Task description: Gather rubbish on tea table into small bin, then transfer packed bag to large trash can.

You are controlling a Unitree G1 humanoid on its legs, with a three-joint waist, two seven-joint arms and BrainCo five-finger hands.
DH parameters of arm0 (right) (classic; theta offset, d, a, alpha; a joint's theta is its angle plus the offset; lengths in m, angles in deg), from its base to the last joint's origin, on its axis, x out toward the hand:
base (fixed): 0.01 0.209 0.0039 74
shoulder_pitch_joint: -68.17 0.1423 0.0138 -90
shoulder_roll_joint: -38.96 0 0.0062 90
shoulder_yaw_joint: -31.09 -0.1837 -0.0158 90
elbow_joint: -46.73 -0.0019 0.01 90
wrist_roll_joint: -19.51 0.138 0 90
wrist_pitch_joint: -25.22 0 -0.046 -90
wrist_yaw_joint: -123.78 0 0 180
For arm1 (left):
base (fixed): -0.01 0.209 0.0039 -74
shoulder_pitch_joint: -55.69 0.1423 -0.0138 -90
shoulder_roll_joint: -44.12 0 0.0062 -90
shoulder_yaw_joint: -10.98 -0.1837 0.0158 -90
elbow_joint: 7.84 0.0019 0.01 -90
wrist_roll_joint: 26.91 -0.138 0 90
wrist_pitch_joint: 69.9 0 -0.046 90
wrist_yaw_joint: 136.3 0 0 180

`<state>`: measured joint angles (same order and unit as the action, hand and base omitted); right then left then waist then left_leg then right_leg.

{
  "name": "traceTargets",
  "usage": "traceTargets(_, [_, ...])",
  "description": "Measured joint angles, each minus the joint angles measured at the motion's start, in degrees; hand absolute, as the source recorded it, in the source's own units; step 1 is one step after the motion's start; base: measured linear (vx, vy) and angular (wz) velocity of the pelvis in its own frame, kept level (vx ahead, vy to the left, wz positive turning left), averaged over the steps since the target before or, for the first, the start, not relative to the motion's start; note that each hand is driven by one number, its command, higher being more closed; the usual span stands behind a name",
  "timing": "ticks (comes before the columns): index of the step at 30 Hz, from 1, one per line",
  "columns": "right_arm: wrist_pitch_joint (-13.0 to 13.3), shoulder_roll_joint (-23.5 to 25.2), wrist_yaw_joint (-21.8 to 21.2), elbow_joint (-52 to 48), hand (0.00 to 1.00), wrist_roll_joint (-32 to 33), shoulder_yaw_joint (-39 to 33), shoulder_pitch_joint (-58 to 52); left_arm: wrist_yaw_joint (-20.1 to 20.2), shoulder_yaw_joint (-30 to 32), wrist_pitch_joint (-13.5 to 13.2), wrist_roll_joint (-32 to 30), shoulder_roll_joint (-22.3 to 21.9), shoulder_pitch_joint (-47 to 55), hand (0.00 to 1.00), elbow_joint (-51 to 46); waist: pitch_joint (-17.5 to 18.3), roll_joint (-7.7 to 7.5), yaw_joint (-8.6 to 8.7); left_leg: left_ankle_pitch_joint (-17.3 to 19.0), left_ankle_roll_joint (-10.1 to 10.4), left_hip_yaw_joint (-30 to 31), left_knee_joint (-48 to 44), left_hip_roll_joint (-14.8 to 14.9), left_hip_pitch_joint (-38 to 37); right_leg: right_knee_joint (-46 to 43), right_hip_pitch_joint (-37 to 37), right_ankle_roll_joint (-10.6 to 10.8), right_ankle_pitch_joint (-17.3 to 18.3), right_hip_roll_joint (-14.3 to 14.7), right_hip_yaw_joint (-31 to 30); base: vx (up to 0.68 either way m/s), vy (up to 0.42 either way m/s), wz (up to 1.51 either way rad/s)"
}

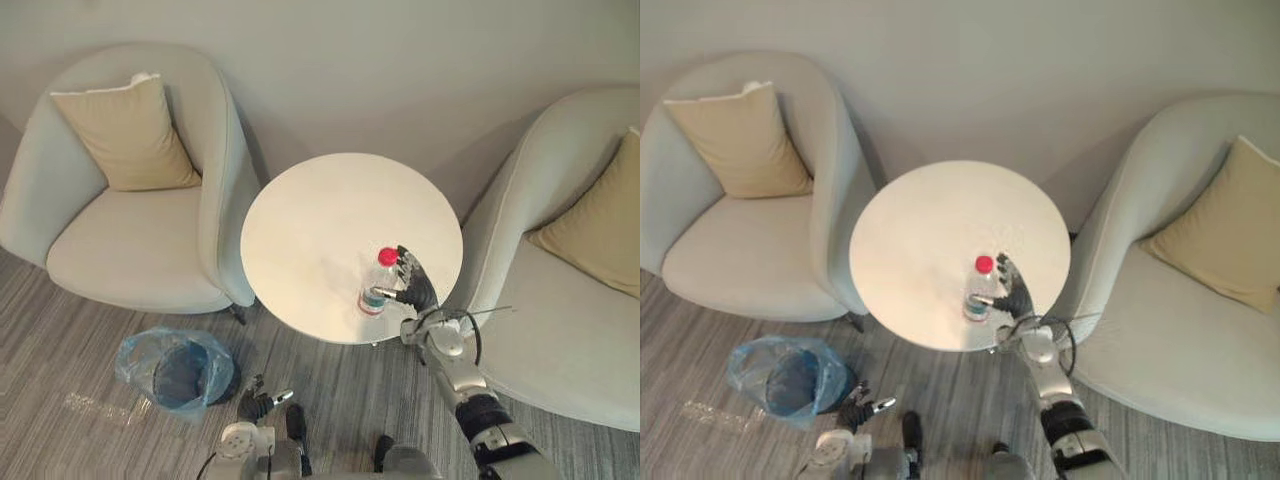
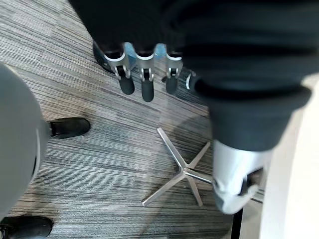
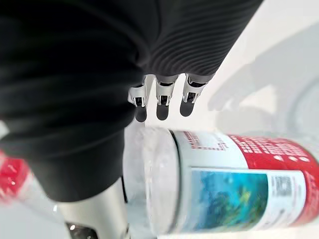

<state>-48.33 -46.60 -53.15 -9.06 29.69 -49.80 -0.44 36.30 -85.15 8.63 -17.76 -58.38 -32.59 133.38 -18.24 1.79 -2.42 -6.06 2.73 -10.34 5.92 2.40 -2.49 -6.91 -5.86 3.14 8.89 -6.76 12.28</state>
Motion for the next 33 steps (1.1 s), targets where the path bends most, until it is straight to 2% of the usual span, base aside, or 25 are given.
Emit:
traceTargets(5, [-0.28,-0.72,0.35,1.16,0.0,0.1,0.15,5.6,-0.15,-0.01,-0.37,1.04,0.05,-1.8,0.0,-1.34,-4.35,0.41,-0.83,0.32,-0.47,0.86,-2.38,-0.15,2.53,-0.99,1.38,0.1,-0.65,-0.38,-0.27,-0.02,0.028,0.1])
traceTargets(6, [-0.5,-1.04,0.35,1.54,1.0,0.08,0.18,6.95,-0.18,-0.01,-0.41,1.24,0.08,-2.23,0.0,-1.88,-5.27,0.6,-0.9,0.51,-0.71,1.24,-3.29,-0.15,3.5,-1.8,2.16,0.1,-0.65,-0.48,-0.58,-0.06,0.051,0.21])
traceTargets(13, [-1.84,-2.12,-0.28,3.0,1.0,-0.58,3.01,9.21,-0.2,-0.09,-0.61,2.27,0.09,-3.08,0.0,-2.84,-7.52,1.47,-1.51,2.12,-0.99,1.51,-8.01,-0.16,6.86,-3.34,4.02,0.43,-0.45,-1.06,-1.76,-0.06,0.029,0.01])
traceTargets(18, [-3.13,-2.23,-0.81,3.03,1.0,-0.79,3.07,8.57,-0.19,-0.61,-0.57,2.28,0.08,-3.35,0.0,-2.96,-7.78,1.91,-1.36,2.22,-1.1,1.59,-9.28,-0.1,7.94,-3.9,4.83,0.8,-0.2,-1.16,-2.08,-0.08,0.017,-0.01])
traceTargets(23, [-3.23,-2.59,-0.81,2.53,1.0,-0.77,3.0,7.21,-0.15,-0.61,-0.32,2.29,0.07,-3.35,0.0,-3.28,-7.78,1.92,-1.23,2.23,-1.12,1.72,-10.08,0.08,8.46,-3.99,5.03,1.02,-0.31,-1.17,-2.2,-0.02,0.003,0.0])
traceTargets(33, [-3.53,-2.42,-2.71,-15.19,1.0,-1.25,2.89,-6.42,0.42,-0.63,0.97,2.08,-0.3,-3.24,0.0,-3.14,-7.04,1.87,-0.91,1.83,-1.05,1.26,-8.3,-0.07,6.19,-3.55,3.74,1.12,-0.38,-1.15,-2.85,0.0,-0.003,-0.02])
